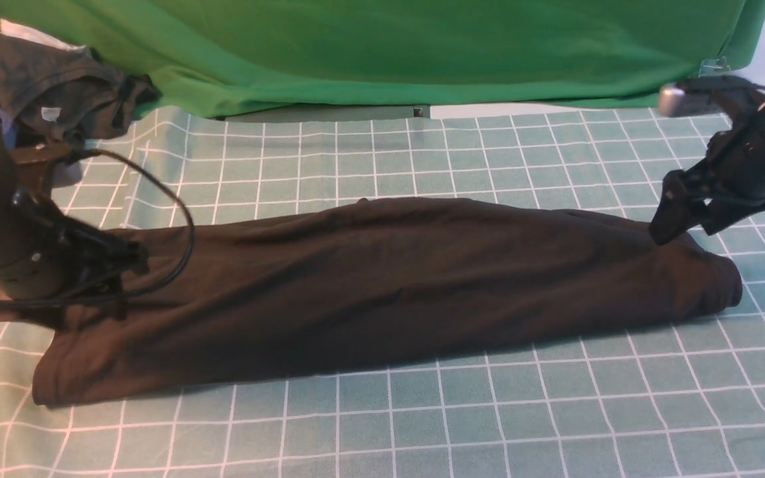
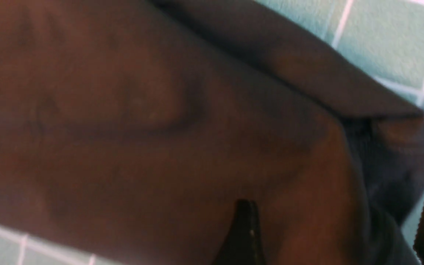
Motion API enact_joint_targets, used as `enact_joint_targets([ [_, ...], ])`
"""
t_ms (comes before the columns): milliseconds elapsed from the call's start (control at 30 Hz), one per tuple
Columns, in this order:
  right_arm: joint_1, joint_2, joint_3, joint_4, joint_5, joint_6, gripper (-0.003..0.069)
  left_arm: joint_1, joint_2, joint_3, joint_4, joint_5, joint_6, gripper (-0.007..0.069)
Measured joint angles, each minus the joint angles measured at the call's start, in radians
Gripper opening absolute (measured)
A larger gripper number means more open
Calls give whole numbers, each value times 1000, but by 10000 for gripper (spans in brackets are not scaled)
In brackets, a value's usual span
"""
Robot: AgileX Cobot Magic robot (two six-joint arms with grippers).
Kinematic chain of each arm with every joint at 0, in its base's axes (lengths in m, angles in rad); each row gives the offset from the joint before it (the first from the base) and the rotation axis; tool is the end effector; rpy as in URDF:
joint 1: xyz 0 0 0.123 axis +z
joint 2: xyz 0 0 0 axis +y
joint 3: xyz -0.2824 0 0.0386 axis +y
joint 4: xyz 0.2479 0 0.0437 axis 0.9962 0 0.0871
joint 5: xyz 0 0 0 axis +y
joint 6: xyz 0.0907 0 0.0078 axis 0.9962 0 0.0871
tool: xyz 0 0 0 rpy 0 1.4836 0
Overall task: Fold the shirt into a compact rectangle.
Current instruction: 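Pull the folded dark garment lengthwise by its ends to straighten it flat on the table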
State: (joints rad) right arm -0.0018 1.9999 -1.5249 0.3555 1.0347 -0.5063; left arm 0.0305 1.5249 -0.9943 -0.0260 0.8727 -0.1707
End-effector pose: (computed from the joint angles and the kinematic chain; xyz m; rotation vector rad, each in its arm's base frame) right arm 0.4083 0.0265 0.2037 -0.4956 2.8507 0.3963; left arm 0.2843 0.0069 0.2310 -0.3104 2.8718 -0.0577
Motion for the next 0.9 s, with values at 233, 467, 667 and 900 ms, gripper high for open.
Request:
enact_joint_targets([
  [233, 2, 73, 0, -14, -47, 3, 517, -24, -10, 64, -220, -47, 197, 20],
  [467, 9, 100, -1, -15, -44, 8, 169, -25, 64, 120, -227, -134, 203, 4],
  [667, 12, 82, -53, -51, -12, 35, 38, -25, 85, 120, -227, -141, 204, 5],
  [900, 12, 32, -72, -157, -82, 84, 38, -25, 85, 120, -226, -140, 207, 7],
])
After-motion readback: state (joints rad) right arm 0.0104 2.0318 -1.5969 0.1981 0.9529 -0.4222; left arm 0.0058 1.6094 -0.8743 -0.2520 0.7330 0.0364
